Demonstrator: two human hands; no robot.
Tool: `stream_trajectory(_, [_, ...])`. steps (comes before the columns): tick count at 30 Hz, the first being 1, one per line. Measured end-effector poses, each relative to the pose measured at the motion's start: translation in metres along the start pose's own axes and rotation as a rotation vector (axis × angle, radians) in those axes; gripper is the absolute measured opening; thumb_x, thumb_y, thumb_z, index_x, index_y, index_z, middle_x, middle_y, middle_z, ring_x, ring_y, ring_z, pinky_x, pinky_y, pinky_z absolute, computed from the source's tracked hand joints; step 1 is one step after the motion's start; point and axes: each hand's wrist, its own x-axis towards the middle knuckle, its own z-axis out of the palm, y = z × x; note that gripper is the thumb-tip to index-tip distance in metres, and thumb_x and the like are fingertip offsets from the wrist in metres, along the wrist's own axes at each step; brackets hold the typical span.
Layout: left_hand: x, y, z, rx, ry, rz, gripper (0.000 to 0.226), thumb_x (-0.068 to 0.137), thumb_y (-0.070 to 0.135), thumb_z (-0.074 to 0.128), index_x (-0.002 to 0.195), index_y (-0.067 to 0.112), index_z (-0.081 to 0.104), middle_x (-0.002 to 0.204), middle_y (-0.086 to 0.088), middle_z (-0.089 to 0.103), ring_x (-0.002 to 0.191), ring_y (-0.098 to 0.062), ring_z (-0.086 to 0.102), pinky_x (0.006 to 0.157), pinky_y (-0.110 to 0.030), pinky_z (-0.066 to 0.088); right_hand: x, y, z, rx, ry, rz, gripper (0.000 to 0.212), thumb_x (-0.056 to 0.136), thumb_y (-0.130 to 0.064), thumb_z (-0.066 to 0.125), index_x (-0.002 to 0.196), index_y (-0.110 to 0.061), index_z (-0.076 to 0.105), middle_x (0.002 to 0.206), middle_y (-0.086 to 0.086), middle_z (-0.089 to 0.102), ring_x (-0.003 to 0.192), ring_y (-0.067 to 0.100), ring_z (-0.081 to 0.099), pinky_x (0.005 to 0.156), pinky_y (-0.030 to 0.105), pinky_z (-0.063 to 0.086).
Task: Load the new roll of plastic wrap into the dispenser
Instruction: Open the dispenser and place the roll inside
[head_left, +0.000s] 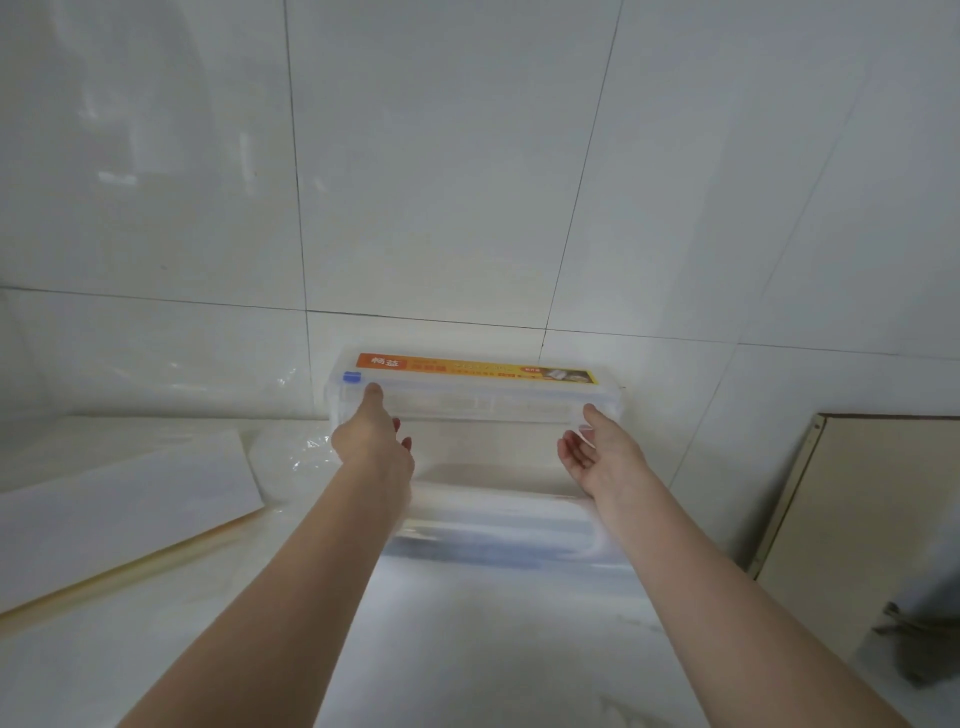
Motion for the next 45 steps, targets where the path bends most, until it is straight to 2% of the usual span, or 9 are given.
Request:
stream_trajectory(5, [-0.003, -0.004, 0.002, 0.139, 0.003, 0.197, 0.028, 0.088, 0.025, 0.060, 0.066, 0.013, 0.048, 0.066, 0.000, 0.047, 0.057, -0.011, 0.043, 0.072, -0.028, 0.044, -0.004, 0.000, 0.002, 0.027, -0.035, -0.138, 0.018, 0.088, -0.010, 0.063, 0.093, 0.004, 0.055, 0.078, 0.016, 0.060, 0.066, 0.021, 0.062, 0.052, 0.023, 0.058])
stream_trajectory(8, [-0.004, -0.011, 0.001, 0.299, -0.032, 0.393, 0.012, 0.086, 0.012, 0.052, 0.094, 0.009, 0.060, 0.084, -0.004, 0.057, 0.066, -0.016, 0.048, 0.065, -0.023, 0.040, -0.010, -0.004, 0.007, -0.024, -0.115, -0.196, 0.010, 0.088, -0.007, 0.061, 0.083, 0.001, 0.058, 0.080, 0.014, 0.063, 0.068, 0.021, 0.064, 0.053, 0.022, 0.058])
stream_trajectory(13, [-0.003, -0.020, 0.000, 0.768, -0.037, 0.624, 0.044, 0.088, 0.010, 0.048, 0.132, 0.008, 0.050, 0.140, -0.008, 0.046, 0.127, -0.029, 0.040, 0.104, -0.037, 0.037, -0.016, -0.008, 0.015, 0.017, -0.236, -0.183, 0.006, 0.089, -0.004, 0.059, 0.089, 0.002, 0.058, 0.086, 0.017, 0.064, 0.076, 0.022, 0.065, 0.051, 0.024, 0.058])
stream_trajectory(18, [-0.007, -0.029, 0.003, 1.195, -0.101, 0.777, 0.042, 0.090, 0.009, 0.045, 0.130, 0.007, 0.053, 0.150, -0.005, 0.036, 0.143, -0.024, 0.016, 0.113, -0.039, 0.017, -0.021, -0.018, 0.024, 0.073, -0.269, -0.122, 0.016, 0.093, -0.011, 0.058, 0.087, 0.003, 0.053, 0.087, 0.020, 0.061, 0.079, 0.024, 0.065, 0.063, 0.030, 0.061])
stream_trajectory(23, [-0.013, -0.039, 0.000, 1.535, -0.151, 0.991, 0.032, 0.093, 0.024, 0.044, 0.117, 0.010, 0.061, 0.126, -0.004, 0.059, 0.139, -0.020, 0.027, 0.108, -0.040, 0.018, -0.022, -0.031, 0.033, 0.025, -0.239, -0.118, 0.011, 0.091, -0.001, 0.056, 0.082, 0.001, 0.053, 0.080, 0.020, 0.061, 0.072, 0.024, 0.066, 0.048, 0.025, 0.058])
stream_trajectory(30, [-0.022, -0.043, -0.005, 1.635, -0.127, 1.168, 0.043, 0.097, 0.041, 0.037, 0.091, 0.014, 0.071, 0.095, -0.002, 0.064, 0.112, -0.022, 0.050, 0.109, -0.039, 0.015, -0.029, -0.052, 0.034, 0.078, -0.184, -0.125, 0.009, 0.086, -0.002, 0.060, 0.081, 0.002, 0.053, 0.085, 0.020, 0.063, 0.045, 0.021, 0.068, 0.043, 0.022, 0.054])
stream_trajectory(35, [-0.030, -0.043, -0.008, 1.649, -0.187, 1.209, 0.056, 0.098, 0.041, 0.033, 0.049, 0.015, 0.040, 0.053, 0.002, 0.041, 0.076, -0.025, 0.053, 0.095, -0.034, 0.034, -0.034, -0.066, 0.030, 0.097, -0.155, -0.125, 0.010, 0.084, -0.002, 0.062, 0.083, 0.004, 0.055, 0.091, 0.018, 0.064, 0.046, 0.022, 0.068, 0.042, 0.022, 0.054])
stream_trajectory(40, [-0.034, -0.044, -0.012, 1.627, -0.266, 1.173, 0.057, 0.098, 0.041, 0.036, 0.047, 0.014, 0.033, 0.047, 0.000, 0.035, 0.059, -0.027, 0.045, 0.061, -0.030, 0.034, -0.034, -0.073, 0.028, 0.107, -0.167, -0.181, 0.007, 0.084, 0.002, 0.064, 0.087, 0.004, 0.058, 0.083, 0.014, 0.061, 0.069, 0.025, 0.066, 0.044, 0.025, 0.056])
stream_trajectory(45, [-0.035, -0.046, -0.013, 1.653, -0.321, 1.180, 0.052, 0.096, 0.040, 0.038, 0.051, 0.015, 0.035, 0.052, 0.001, 0.039, 0.061, -0.025, 0.048, 0.058, -0.027, 0.036, -0.028, -0.071, 0.022, 0.105, -0.204, -0.187, 0.007, 0.087, 0.012, 0.052, 0.092, 0.009, 0.056, 0.087, 0.022, 0.063, 0.073, 0.026, 0.065, 0.045, 0.024, 0.056])
